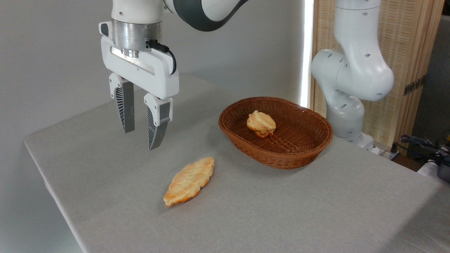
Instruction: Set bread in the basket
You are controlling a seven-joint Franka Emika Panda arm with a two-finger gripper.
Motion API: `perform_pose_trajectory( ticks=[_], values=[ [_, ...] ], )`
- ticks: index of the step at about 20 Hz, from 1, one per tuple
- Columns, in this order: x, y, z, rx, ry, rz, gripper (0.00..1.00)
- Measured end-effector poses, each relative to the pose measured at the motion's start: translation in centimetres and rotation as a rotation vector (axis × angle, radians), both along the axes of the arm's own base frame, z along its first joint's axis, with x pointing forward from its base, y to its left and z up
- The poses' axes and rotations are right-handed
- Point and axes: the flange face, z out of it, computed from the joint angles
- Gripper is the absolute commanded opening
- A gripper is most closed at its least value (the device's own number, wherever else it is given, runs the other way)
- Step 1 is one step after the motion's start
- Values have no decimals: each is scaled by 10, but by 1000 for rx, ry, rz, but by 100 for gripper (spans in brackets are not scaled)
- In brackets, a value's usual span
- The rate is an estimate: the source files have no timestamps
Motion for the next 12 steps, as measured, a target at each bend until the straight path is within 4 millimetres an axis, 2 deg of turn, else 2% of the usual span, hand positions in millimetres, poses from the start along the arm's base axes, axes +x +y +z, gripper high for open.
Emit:
perform_pose_trajectory(
  ticks=[6, 12],
  values=[
    [0, 0, -2, 2, 10, -5, 100],
    [-6, 1, -9, 25, 69, -85, 100]
  ],
)
